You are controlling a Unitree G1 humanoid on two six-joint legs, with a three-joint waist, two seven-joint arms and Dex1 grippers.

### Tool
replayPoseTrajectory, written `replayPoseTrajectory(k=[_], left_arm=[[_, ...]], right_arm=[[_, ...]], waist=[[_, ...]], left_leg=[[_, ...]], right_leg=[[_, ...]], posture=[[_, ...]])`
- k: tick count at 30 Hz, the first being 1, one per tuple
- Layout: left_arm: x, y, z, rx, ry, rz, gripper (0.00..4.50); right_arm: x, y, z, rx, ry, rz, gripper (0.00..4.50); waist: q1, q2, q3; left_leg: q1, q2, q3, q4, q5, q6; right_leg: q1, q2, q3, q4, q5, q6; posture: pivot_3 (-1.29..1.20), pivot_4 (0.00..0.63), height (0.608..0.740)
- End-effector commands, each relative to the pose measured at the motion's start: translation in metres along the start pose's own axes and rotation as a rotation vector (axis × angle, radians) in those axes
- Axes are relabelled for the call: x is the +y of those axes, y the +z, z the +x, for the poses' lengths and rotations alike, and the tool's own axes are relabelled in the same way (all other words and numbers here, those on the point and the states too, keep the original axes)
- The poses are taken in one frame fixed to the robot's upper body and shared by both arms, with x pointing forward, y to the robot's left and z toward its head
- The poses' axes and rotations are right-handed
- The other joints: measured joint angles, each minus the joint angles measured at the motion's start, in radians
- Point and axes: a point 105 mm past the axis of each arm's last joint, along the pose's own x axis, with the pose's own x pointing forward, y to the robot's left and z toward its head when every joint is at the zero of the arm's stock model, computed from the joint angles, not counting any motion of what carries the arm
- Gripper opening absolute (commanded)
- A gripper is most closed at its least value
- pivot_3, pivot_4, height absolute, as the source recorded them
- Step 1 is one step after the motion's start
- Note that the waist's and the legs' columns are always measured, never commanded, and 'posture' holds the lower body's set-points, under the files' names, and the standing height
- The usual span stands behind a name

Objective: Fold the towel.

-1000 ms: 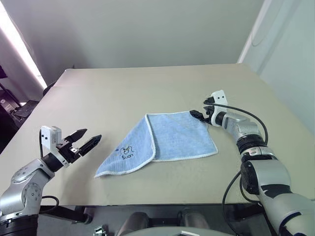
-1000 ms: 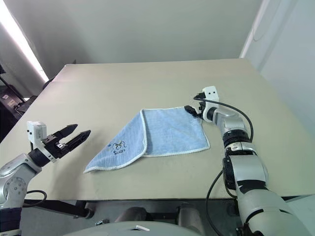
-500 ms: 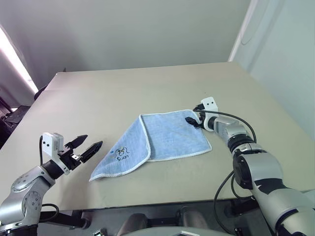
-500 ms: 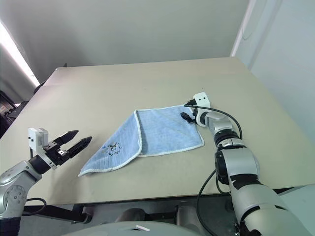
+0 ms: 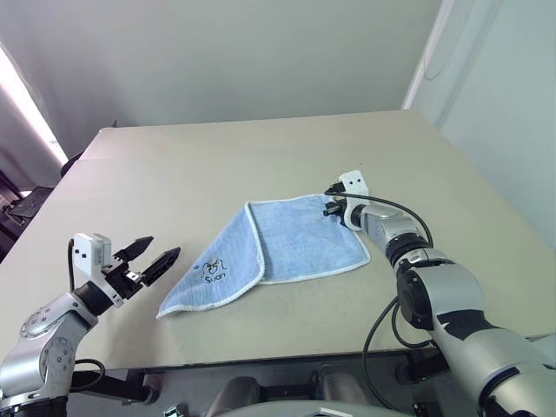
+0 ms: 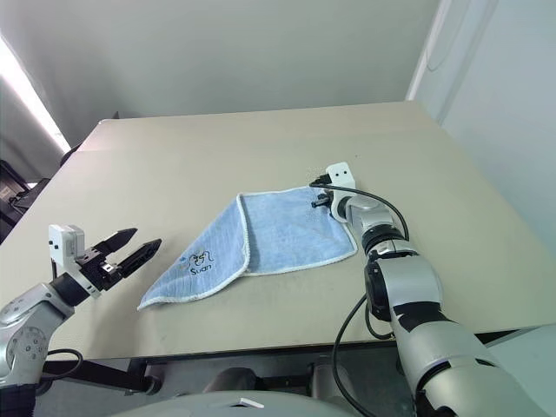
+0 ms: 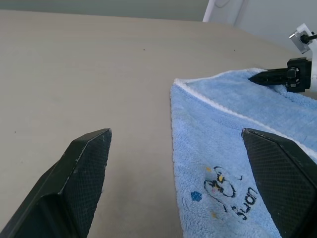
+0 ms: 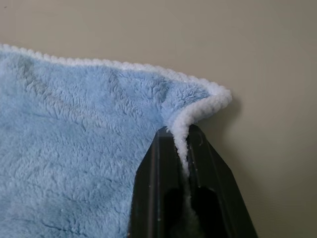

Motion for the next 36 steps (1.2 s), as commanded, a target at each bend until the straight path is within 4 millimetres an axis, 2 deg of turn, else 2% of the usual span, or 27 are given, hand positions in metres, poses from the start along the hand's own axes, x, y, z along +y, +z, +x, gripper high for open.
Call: replayPoseTrajectory(k=[1, 4, 6, 11, 13, 16, 20, 24, 27, 36], left_arm=[[-0.005, 0.012, 0.002, -0.009, -0.037, 0.054, 4.47], [-0.014, 0.013, 0.000, 0.025, -0.087, 0.075, 4.47], [-0.029, 0.016, 0.000, 0.047, -0.147, 0.105, 4.47], [-0.073, 0.015, 0.022, 0.071, -0.293, 0.202, 4.47], [-0.085, 0.006, 0.036, 0.094, -0.328, 0.232, 4.47], [-0.103, -0.016, 0.050, 0.155, -0.405, 0.312, 4.47], [-0.104, -0.041, 0.069, 0.200, -0.417, 0.423, 4.47], [-0.104, -0.056, 0.076, 0.263, -0.447, 0.465, 4.47], [-0.102, -0.057, 0.083, 0.263, -0.442, 0.475, 4.47], [-0.114, -0.048, 0.085, 0.218, -0.506, 0.413, 4.47]], right_arm=[[-0.010, 0.035, -0.008, -0.088, 0.006, 0.016, 0.03], [-0.010, 0.036, -0.013, -0.082, 0.078, 0.008, 0.03], [-0.009, 0.032, -0.016, -0.064, 0.126, -0.012, 0.03], [-0.013, 0.009, -0.019, -0.004, 0.128, -0.055, 0.03], [-0.013, 0.000, -0.018, 0.014, 0.112, -0.056, 0.03], [-0.012, -0.005, -0.017, 0.022, 0.103, -0.048, 0.03], [-0.015, -0.008, -0.018, 0.025, 0.084, -0.040, 0.03], [-0.022, -0.009, -0.021, 0.025, 0.062, -0.032, 0.03], [-0.027, -0.009, -0.023, 0.019, 0.040, -0.015, 0.03], [-0.031, -0.017, -0.025, 0.025, 0.022, -0.010, 0.03]], waist=[[-0.001, 0.000, 0.000], [-0.001, 0.000, 0.000], [-0.002, 0.000, 0.000], [0.003, 0.000, 0.000], [0.005, 0.000, 0.000], [0.002, 0.001, 0.000], [0.004, 0.001, 0.000], [0.005, 0.001, 0.000], [0.006, 0.001, 0.000], [0.008, 0.001, 0.000]], left_leg=[[0.000, 0.000, 0.000, 0.000, 0.000, 0.000], [0.000, 0.000, 0.000, 0.000, 0.000, 0.000], [-0.001, 0.000, 0.000, 0.000, 0.000, 0.000], [0.000, 0.000, 0.000, 0.000, 0.000, 0.000], [0.000, 0.000, 0.000, 0.000, 0.000, 0.000], [0.001, 0.000, 0.001, 0.000, 0.000, 0.000], [0.001, 0.001, 0.001, 0.000, 0.000, 0.000], [0.001, 0.001, 0.001, 0.001, 0.000, 0.000], [0.001, 0.001, 0.001, 0.001, 0.000, 0.000], [0.001, 0.001, 0.001, 0.002, 0.000, 0.000]], right_leg=[[0.000, 0.000, 0.000, 0.000, 0.000, 0.000], [0.000, 0.000, 0.000, 0.000, 0.000, 0.000], [0.000, 0.000, 0.000, -0.001, 0.000, 0.000], [0.001, 0.000, 0.000, -0.002, 0.000, 0.000], [0.001, 0.000, 0.000, -0.001, 0.000, 0.000], [0.001, 0.000, 0.000, -0.001, 0.000, 0.000], [0.002, 0.001, 0.000, -0.001, 0.001, 0.000], [0.002, 0.001, 0.000, 0.000, 0.001, -0.001], [0.002, 0.001, 0.000, -0.001, 0.001, -0.001], [0.002, 0.001, 0.000, -0.001, 0.002, 0.000]], posture=[[0.00, 0.000, 0.740], [0.00, 0.000, 0.740], [0.00, 0.000, 0.740], [0.00, 0.000, 0.740], [0.00, 0.000, 0.740], [0.00, 0.000, 0.740], [0.00, 0.000, 0.740], [0.00, 0.000, 0.740], [0.00, 0.000, 0.740], [0.00, 0.000, 0.740]])
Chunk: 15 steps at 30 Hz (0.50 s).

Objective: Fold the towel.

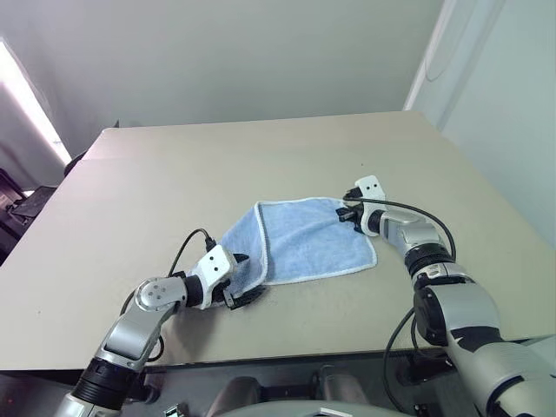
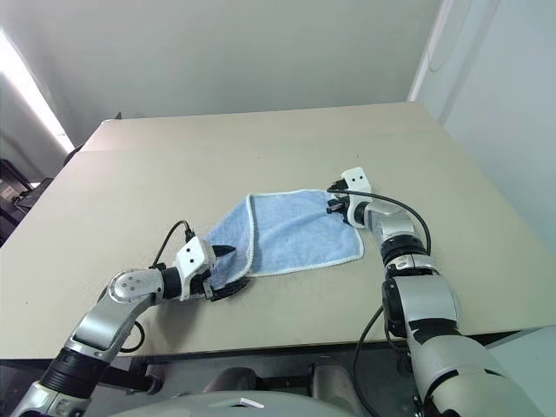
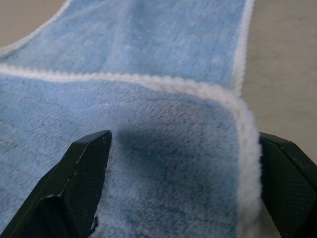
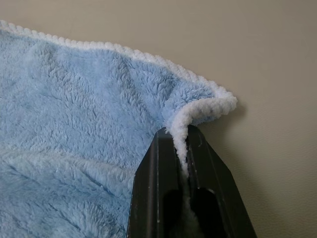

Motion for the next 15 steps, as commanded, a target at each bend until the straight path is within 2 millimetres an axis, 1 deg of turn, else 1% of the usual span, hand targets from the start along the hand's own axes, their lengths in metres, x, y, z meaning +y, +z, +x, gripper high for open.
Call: replayPoseTrajectory(k=[1, 10, 14, 15], left_arm=[[0.003, 0.016, 0.001, -0.051, -0.005, 0.022, 4.47], [0.005, 0.014, 0.022, -0.032, 0.022, -0.008, 4.47], [0.002, 0.013, 0.024, -0.026, 0.007, -0.005, 4.47], [0.002, 0.012, 0.024, -0.025, 0.006, -0.002, 4.28]], right_arm=[[-0.014, -0.004, -0.007, 0.005, -0.060, 0.014, 0.03], [-0.016, -0.004, -0.007, 0.003, -0.080, 0.009, 0.03], [-0.017, -0.002, -0.007, -0.002, -0.083, 0.009, 0.03], [-0.017, -0.001, -0.007, -0.003, -0.085, 0.008, 0.01]], waist=[[0.001, 0.000, 0.000], [0.004, 0.000, 0.000], [0.004, 0.000, 0.000], [0.004, 0.000, 0.000]], left_leg=[[0.000, 0.000, 0.000, 0.000, 0.000, 0.000], [0.001, 0.000, 0.000, 0.002, 0.000, 0.000], [0.000, 0.000, 0.000, 0.002, 0.000, 0.000], [0.000, 0.000, 0.000, 0.002, 0.000, 0.000]], right_leg=[[0.000, 0.000, 0.000, 0.000, 0.000, 0.000], [0.002, 0.000, 0.000, 0.000, 0.001, 0.001], [0.002, 0.000, 0.000, 0.000, 0.001, 0.001], [0.002, 0.000, 0.000, 0.000, 0.001, 0.001]], posture=[[0.00, 0.000, 0.740], [0.00, 0.000, 0.740], [0.00, 0.000, 0.740], [0.00, 0.000, 0.740]])
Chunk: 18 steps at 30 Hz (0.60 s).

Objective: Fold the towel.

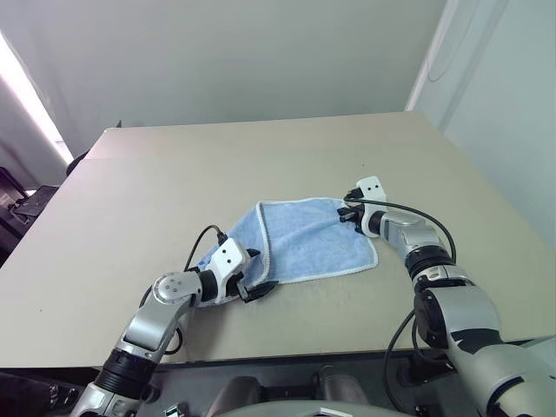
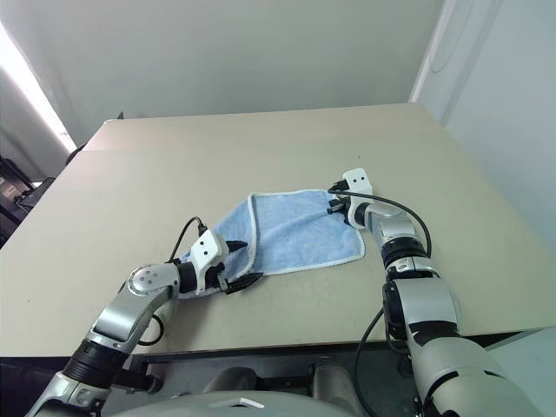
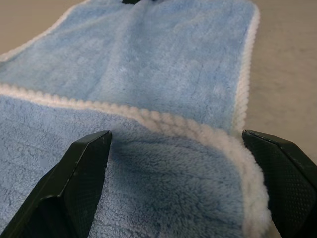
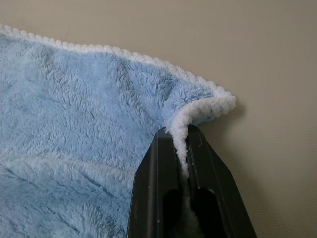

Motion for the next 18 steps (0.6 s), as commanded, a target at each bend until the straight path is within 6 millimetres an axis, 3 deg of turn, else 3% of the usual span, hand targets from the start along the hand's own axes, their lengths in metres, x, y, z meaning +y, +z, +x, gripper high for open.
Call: replayPoseTrajectory(k=[1, 3, 9, 12, 13, 18], left_arm=[[0.002, 0.007, 0.001, -0.013, 0.003, 0.033, 4.07], [0.003, 0.008, 0.001, -0.021, 0.004, 0.031, 3.54], [0.010, 0.014, -0.004, -0.053, 0.030, 0.011, 1.31], [0.026, 0.022, -0.012, -0.092, 0.099, -0.030, 0.24], [0.032, 0.024, -0.015, -0.104, 0.124, -0.044, 0.02], [0.058, 0.040, -0.042, -0.199, 0.199, -0.174, 0.02]], right_arm=[[-0.016, 0.001, -0.007, 0.006, -0.066, -0.001, 0.00], [-0.016, 0.001, -0.007, 0.005, -0.069, -0.002, 0.00], [-0.016, 0.002, -0.007, -0.006, -0.071, -0.004, 0.00], [-0.016, 0.004, -0.007, -0.034, -0.068, -0.011, 0.00], [-0.015, 0.005, -0.007, -0.043, -0.067, -0.017, 0.00], [-0.012, 0.006, -0.007, -0.067, -0.043, -0.030, 0.00]], waist=[[0.000, 0.000, 0.000], [0.001, 0.000, 0.000], [0.004, 0.000, 0.000], [0.009, 0.000, 0.000], [0.010, 0.000, 0.000], [0.010, 0.000, 0.000]], left_leg=[[0.000, 0.000, 0.000, 0.000, 0.000, 0.000], [0.000, 0.000, 0.000, 0.000, 0.000, 0.000], [0.000, 0.000, 0.000, 0.000, 0.000, 0.000], [0.000, 0.000, 0.000, 0.000, 0.000, 0.000], [0.000, 0.000, 0.000, 0.000, 0.000, 0.000], [0.000, 0.000, 0.000, 0.001, 0.000, 0.000]], right_leg=[[0.000, 0.000, 0.000, 0.000, 0.000, 0.000], [0.000, 0.000, 0.000, 0.000, 0.000, 0.000], [0.000, 0.000, 0.000, 0.000, 0.000, 0.000], [0.000, 0.000, 0.000, 0.000, 0.000, 0.000], [0.000, 0.000, 0.000, 0.000, 0.000, 0.000], [0.000, 0.000, 0.000, 0.000, 0.000, 0.000]], posture=[[0.00, 0.000, 0.740], [0.00, 0.000, 0.740], [0.00, 0.000, 0.740], [0.00, 0.000, 0.740], [0.00, 0.000, 0.740], [0.00, 0.000, 0.740]])
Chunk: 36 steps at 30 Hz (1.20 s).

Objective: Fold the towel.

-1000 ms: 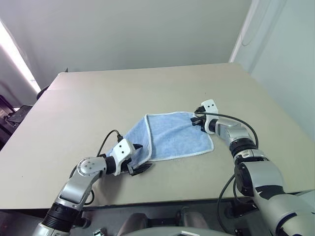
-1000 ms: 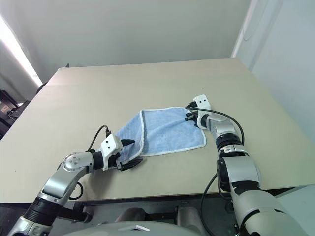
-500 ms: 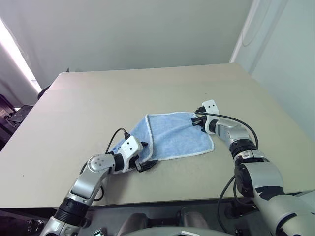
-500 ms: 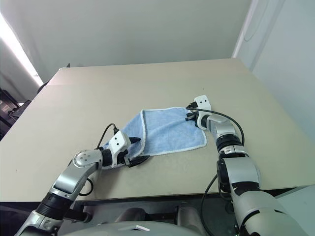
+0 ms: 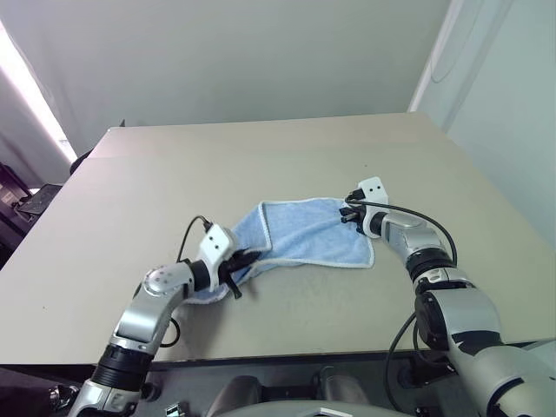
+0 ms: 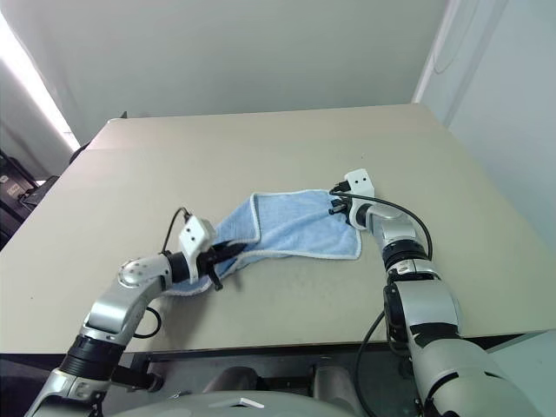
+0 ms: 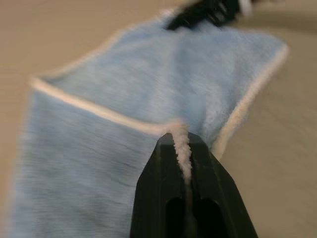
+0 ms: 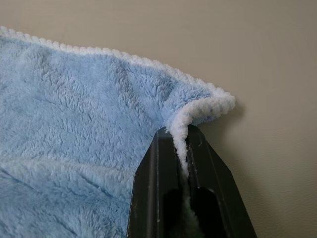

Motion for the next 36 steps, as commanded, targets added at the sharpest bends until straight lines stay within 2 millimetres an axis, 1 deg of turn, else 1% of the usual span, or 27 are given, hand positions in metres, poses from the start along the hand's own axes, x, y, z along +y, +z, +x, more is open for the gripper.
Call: replayPoseTrajectory(k=[1, 4, 7, 11, 15, 21, 25, 29, 32, 34, 36], left_arm=[[0.013, 0.021, -0.018, -0.064, 0.008, -0.065, 0.02], [0.004, 0.018, -0.028, -0.034, -0.069, -0.099, 0.02], [0.007, 0.013, -0.033, -0.009, -0.058, -0.158, 0.02], [0.005, 0.013, -0.031, -0.019, -0.066, -0.184, 0.02], [0.008, 0.018, -0.029, -0.071, -0.062, -0.271, 0.02], [0.009, 0.015, -0.031, -0.067, -0.078, -0.417, 0.02], [0.009, 0.010, -0.032, -0.039, -0.083, -0.486, 0.02], [0.008, 0.015, -0.033, -0.088, -0.100, -0.525, 0.02], [0.007, 0.013, -0.032, -0.077, -0.102, -0.537, 0.69], [0.005, 0.010, -0.030, -0.049, -0.101, -0.512, 1.29], [0.006, 0.002, -0.028, -0.003, -0.079, -0.499, 2.08]], right_arm=[[-0.007, 0.009, -0.005, -0.041, -0.008, -0.002, 0.00], [-0.009, 0.009, -0.005, -0.037, -0.017, -0.007, 0.00], [-0.009, 0.010, -0.006, -0.039, -0.016, -0.007, 0.00], [-0.011, 0.011, -0.006, -0.038, -0.024, -0.012, 0.00], [-0.011, 0.011, -0.006, -0.041, -0.028, -0.020, 0.00], [-0.012, 0.010, -0.007, -0.044, -0.032, -0.030, 0.00], [-0.013, 0.009, -0.007, -0.045, -0.036, -0.034, 0.00], [-0.014, 0.008, -0.008, -0.042, -0.038, -0.039, 0.00], [-0.015, 0.008, -0.008, -0.041, -0.043, -0.044, 0.00], [-0.015, 0.008, -0.008, -0.041, -0.044, -0.046, 0.00], [-0.015, 0.008, -0.008, -0.041, -0.045, -0.047, 0.00]], waist=[[-0.001, 0.000, 0.000], [-0.003, 0.000, 0.000], [-0.002, 0.000, 0.000], [-0.002, 0.000, 0.000], [-0.002, 0.000, 0.000], [-0.003, 0.000, 0.000], [-0.003, 0.000, 0.000], [-0.002, 0.000, 0.000], [-0.002, 0.000, 0.000], [-0.002, 0.000, 0.000], [-0.002, 0.000, 0.000]], left_leg=[[0.000, 0.000, 0.000, 0.000, 0.000, 0.000], [-0.001, 0.000, 0.000, 0.000, 0.000, 0.000], [-0.001, 0.000, 0.000, -0.001, 0.000, 0.000], [-0.001, 0.000, 0.000, -0.001, 0.000, 0.000], [-0.001, 0.000, 0.000, -0.001, 0.000, 0.000], [-0.001, 0.000, 0.000, -0.001, 0.000, 0.000], [-0.001, 0.000, 0.000, -0.001, 0.000, 0.000], [-0.001, 0.000, 0.000, -0.001, 0.000, 0.000], [-0.001, 0.000, 0.000, -0.001, 0.000, 0.000], [-0.001, 0.000, 0.000, -0.001, 0.000, 0.000], [-0.001, 0.000, 0.000, -0.001, 0.000, 0.000]], right_leg=[[0.000, 0.000, 0.000, 0.000, 0.000, 0.000], [-0.001, 0.000, 0.000, -0.001, 0.000, 0.000], [-0.001, 0.000, 0.000, -0.002, 0.000, 0.000], [-0.001, 0.000, 0.000, -0.001, 0.000, 0.000], [-0.001, 0.000, 0.000, -0.001, 0.000, 0.000], [-0.001, 0.000, 0.000, -0.001, 0.000, 0.000], [-0.001, 0.000, 0.000, -0.001, 0.000, 0.000], [-0.001, 0.000, 0.000, -0.001, 0.000, 0.000], [-0.001, 0.000, 0.000, -0.002, 0.000, 0.000], [-0.001, 0.000, 0.000, -0.001, 0.000, 0.000], [-0.001, 0.000, 0.000, -0.001, 0.000, 0.000]], posture=[[0.00, 0.000, 0.740], [0.00, 0.000, 0.740], [0.00, 0.000, 0.740], [0.00, 0.000, 0.740], [0.00, 0.000, 0.740], [0.00, 0.000, 0.740], [0.00, 0.000, 0.740], [0.00, 0.000, 0.740], [0.00, 0.000, 0.740], [0.00, 0.000, 0.740], [0.00, 0.000, 0.740]])
